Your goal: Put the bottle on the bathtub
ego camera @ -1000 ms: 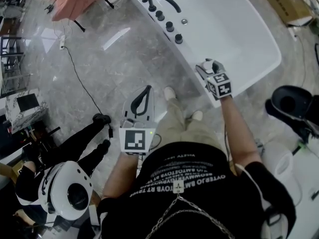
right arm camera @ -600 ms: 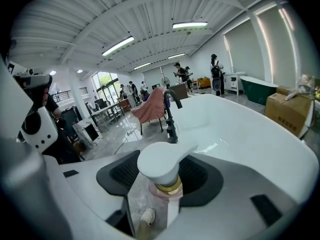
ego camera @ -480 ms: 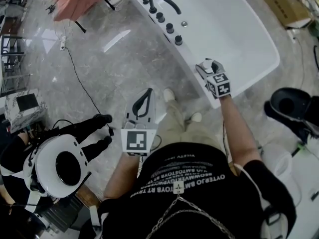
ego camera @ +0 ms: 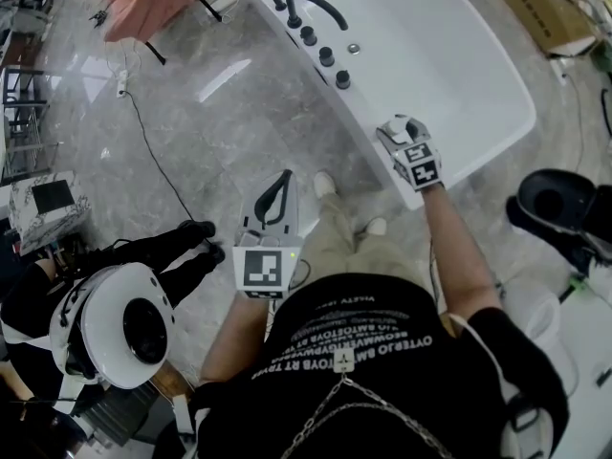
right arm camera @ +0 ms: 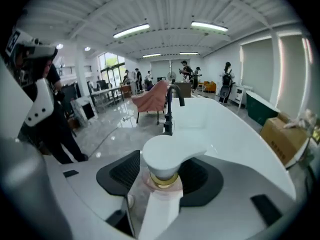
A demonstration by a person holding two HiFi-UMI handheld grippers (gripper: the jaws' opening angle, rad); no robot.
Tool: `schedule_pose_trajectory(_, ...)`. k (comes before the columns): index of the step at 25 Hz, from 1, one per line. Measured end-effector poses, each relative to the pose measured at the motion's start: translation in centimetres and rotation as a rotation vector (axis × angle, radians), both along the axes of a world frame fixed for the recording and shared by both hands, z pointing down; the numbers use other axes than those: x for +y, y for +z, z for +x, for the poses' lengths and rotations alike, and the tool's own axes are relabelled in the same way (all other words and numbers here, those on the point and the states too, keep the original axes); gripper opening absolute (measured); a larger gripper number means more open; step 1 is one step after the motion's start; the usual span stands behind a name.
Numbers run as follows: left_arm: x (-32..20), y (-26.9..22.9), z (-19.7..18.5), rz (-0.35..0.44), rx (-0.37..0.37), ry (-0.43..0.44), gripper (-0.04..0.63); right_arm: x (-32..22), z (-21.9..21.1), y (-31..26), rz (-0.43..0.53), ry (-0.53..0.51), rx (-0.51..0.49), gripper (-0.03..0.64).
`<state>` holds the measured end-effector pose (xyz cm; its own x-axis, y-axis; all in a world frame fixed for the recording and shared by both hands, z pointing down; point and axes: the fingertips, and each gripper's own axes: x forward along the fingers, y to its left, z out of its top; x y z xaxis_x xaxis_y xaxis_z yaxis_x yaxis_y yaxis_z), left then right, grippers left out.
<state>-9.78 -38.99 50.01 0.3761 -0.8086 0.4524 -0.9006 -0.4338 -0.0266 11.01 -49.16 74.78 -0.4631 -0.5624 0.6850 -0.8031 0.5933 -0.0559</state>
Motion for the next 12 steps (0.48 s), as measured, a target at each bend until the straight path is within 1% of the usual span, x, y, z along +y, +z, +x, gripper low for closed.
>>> schedule_pose_trajectory(3, 0.1, 0.0, 0.3, -0.009, 0.007, -0.003, 0.002, 0.7, 0.3, 0.7, -0.003, -0.057, 0.148, 0.213)
schedule_pose_trajectory(5, 0.1, 0.2, 0.2, -0.018, -0.005, 0.004, 0.002, 0.9, 0.6, 1.3, -0.012, -0.067, 0.197, 0.213)
schedule_pose_trajectory(8, 0.1, 0.2, 0.1, -0.016, -0.011, 0.006, 0.002, 1.2, 1.1, 1.6, -0.021, -0.043, 0.193, 0.215)
schedule_pose_trajectory(12, 0.1, -0.3, 0.3, 0.002, -0.012, 0.0, 0.002, 2.2, 1.9, 1.3, 0.004, -0.036, 0.195, 0.218)
